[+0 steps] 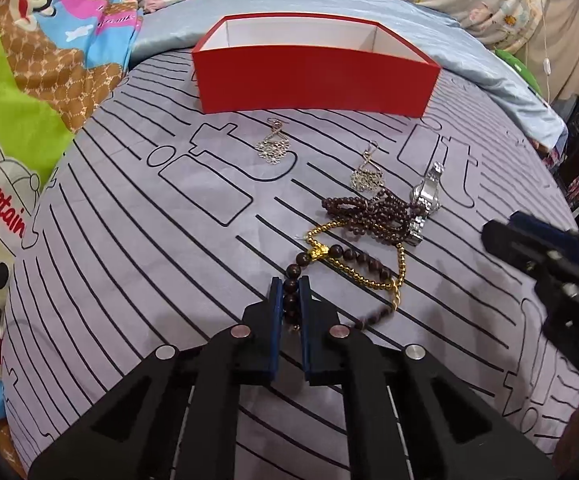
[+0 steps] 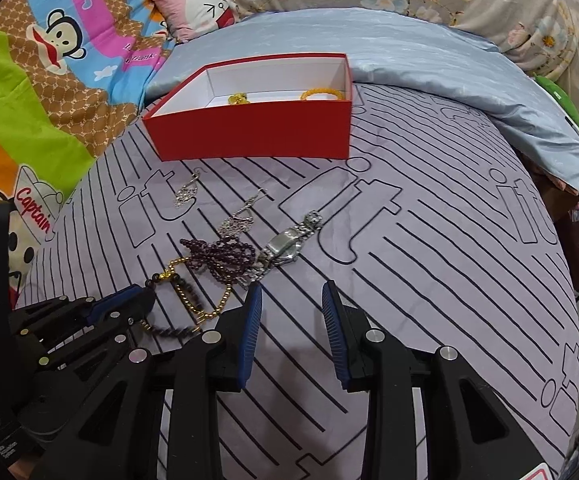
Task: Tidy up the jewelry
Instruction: 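Move the left tool to the dark brown bead bracelet and grasp it, then lift the dark brown bead bracelet with the left tool into the red box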
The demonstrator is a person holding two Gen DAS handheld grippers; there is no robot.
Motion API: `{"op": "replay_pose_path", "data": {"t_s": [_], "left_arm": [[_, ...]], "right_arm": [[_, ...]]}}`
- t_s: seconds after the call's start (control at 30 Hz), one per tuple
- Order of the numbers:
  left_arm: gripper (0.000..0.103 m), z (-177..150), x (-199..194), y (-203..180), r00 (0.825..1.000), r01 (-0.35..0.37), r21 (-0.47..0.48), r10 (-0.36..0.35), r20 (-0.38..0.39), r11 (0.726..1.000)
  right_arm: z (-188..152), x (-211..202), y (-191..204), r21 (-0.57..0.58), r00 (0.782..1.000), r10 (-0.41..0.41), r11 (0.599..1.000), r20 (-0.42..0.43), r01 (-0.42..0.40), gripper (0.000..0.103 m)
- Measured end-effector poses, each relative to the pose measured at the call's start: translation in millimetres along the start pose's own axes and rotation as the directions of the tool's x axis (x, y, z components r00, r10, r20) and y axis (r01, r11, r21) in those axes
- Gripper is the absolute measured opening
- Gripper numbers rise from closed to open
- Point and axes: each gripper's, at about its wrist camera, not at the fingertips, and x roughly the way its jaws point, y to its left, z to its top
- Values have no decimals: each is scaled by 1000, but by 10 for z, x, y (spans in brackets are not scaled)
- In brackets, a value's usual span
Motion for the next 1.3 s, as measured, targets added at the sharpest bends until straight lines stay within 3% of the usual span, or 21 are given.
{"op": "replay_pose_path", "data": {"t_s": [0.3, 0.63, 0.8, 0.87, 0.97, 1.3], "left_arm": [[8, 142, -226, 272, 999, -4, -71, 8, 46, 997], [8, 193, -148, 483, 999, -42, -108, 44, 23, 993], [8, 179, -109, 508, 999, -50, -108, 52, 15, 993], [8, 176, -86, 515, 999, -52, -110, 54, 10, 993], [8, 177, -58, 509, 999, -53, -111, 54, 2, 992], [8, 235, -123, 459, 999, -47, -108, 49, 17, 993]], "right_arm": [[132, 186, 292, -67, 999, 52, 996, -9, -52, 32], [230, 450, 441, -109, 996, 69, 991, -51, -74, 31], [189, 528, 444, -102, 994, 84, 991, -74, -91, 21], [172, 546, 455, -102, 993, 87, 990, -83, -95, 7], [170, 538, 451, -96, 992, 95, 990, -81, -103, 0], [271, 333, 428, -101, 994, 107, 989, -26, -109, 0]]}}
